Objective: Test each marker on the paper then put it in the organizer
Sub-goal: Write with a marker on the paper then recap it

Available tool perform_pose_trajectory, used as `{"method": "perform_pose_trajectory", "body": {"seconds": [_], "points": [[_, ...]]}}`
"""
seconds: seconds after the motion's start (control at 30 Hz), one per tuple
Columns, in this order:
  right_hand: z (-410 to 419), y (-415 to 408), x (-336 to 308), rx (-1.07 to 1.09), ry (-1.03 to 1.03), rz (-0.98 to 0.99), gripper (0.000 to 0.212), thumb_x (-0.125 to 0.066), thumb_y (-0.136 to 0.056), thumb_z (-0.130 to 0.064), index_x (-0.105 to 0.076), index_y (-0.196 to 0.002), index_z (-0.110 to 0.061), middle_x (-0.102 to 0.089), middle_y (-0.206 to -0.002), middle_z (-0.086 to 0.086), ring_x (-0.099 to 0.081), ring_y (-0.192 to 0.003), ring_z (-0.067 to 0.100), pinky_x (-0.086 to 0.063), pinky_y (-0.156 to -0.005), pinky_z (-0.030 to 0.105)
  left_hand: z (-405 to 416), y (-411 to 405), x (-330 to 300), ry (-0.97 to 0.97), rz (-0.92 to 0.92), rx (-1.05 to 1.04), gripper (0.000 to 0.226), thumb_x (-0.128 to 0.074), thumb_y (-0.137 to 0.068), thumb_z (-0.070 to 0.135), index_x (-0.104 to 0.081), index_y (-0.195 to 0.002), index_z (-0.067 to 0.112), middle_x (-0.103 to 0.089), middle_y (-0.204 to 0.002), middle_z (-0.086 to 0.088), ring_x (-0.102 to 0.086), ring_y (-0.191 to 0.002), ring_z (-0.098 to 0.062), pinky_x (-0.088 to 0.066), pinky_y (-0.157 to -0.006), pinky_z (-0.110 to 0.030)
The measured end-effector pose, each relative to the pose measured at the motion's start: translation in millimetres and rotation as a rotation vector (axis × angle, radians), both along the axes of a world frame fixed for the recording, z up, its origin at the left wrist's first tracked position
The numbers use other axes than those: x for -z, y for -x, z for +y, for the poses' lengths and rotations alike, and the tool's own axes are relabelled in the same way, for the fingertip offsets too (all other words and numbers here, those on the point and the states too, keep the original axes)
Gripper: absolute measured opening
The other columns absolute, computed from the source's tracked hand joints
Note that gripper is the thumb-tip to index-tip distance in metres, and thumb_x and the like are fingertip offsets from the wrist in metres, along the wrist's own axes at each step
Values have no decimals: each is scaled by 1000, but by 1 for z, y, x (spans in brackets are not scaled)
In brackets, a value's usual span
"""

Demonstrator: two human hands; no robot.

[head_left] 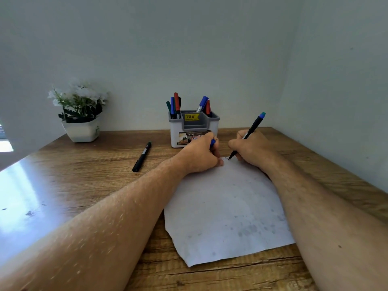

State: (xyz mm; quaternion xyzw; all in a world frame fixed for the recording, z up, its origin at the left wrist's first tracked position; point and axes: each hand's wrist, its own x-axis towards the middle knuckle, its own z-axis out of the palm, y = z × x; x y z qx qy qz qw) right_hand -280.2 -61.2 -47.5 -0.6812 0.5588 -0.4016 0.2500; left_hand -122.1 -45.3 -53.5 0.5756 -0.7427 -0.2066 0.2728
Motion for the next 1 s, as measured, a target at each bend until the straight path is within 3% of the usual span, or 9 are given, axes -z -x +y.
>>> {"method": "perform_pose_trajectory", "body": {"seconds": [0.3, 0.37, 0.47, 0.53, 0.73, 0.9, 1.0], "points": [[1, -1, 0, 33, 27, 6, 25, -62, -81, -20, -48, -62, -15, -62, -70, 9, -58, -68, 20, -42, -59, 28, 0, -2, 0, -4, 17, -7, 24, -69, -88, 14, -48, -96, 22, -63, -102, -2, -57, -89, -15, -44, -71, -25], [1, -2, -2, 27, 18, -56, 23, -62, -80, -23, -48, -62, -17, -62, -67, 7, -57, -63, 19, -42, -57, 28, -1, -6, 0, -4, 97, -30, 16, -58, -91, 9, -49, -93, 22, -60, -96, -1, -55, -87, -15, -46, -74, -27], [2, -6, -7, -51, -14, -237, 19, -59, -73, -23, -44, -62, -18, -57, -57, 6, -41, -42, 14, -30, -46, 24, -2, -12, -1, -31, 246, -81, 21, -45, -94, 3, -50, -88, 23, -61, -97, -3, -55, -95, -16, -44, -81, -30], [2, -8, -8, -123, -58, -359, 20, -58, -77, -16, -44, -64, -17, -56, -55, 8, -36, -39, 14, -27, -42, 21, -4, -13, -1, -40, 265, -96, 24, -40, -96, 1, -51, -90, 22, -63, -96, -1, -54, -93, -14, -41, -80, -29], [2, -15, -12, -270, -80, -576, 15, -60, -91, -9, -55, -77, -12, -72, -72, 13, -60, -48, 20, -43, -40, 23, -4, -14, -1, -21, 224, -97, 21, -42, -97, 2, -55, -98, 19, -59, -89, 3, -53, -82, -11, -41, -67, -25], [2, -19, -10, -298, -115, -538, 10, -61, -93, -14, -58, -83, -13, -76, -86, 17, -69, -62, 23, -52, -49, 28, -3, -12, -3, 8, 117, -115, 22, -46, -95, 4, -52, -87, 23, -57, -84, -1, -52, -79, -15, -39, -67, -30], [0, -19, -8, -284, -124, -495, 7, -63, -92, -15, -59, -86, -13, -76, -87, 15, -71, -67, 24, -54, -52, 30, -2, -12, -3, 11, 89, -110, 18, -47, -94, 4, -57, -94, 20, -58, -85, -2, -53, -78, -15, -38, -64, -29]]}}
